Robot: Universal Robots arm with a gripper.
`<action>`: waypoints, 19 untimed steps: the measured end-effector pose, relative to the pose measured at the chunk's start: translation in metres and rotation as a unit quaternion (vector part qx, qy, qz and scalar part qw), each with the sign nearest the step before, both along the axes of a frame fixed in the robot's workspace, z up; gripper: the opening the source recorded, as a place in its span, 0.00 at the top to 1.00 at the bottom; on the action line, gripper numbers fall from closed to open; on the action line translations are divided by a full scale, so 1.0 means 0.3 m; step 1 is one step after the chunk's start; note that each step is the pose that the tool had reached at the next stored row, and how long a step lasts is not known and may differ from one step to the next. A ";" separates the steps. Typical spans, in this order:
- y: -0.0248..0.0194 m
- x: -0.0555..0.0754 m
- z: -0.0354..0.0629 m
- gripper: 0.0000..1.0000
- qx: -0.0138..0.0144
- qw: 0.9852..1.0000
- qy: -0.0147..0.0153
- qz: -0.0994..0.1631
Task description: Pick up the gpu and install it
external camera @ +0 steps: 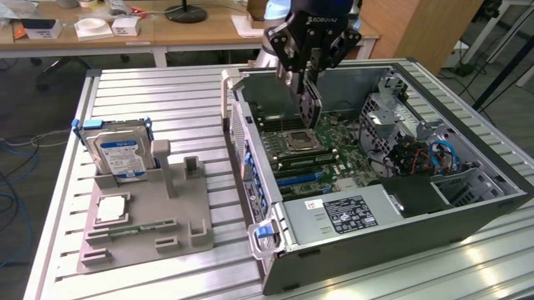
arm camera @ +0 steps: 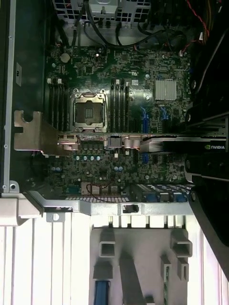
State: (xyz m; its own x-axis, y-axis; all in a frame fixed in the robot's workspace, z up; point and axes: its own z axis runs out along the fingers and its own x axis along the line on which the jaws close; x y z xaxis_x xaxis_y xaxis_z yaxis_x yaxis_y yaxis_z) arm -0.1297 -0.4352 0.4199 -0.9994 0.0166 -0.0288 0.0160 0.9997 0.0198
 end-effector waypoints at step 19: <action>0.016 0.071 0.000 0.74 0.000 1.000 0.000 0.008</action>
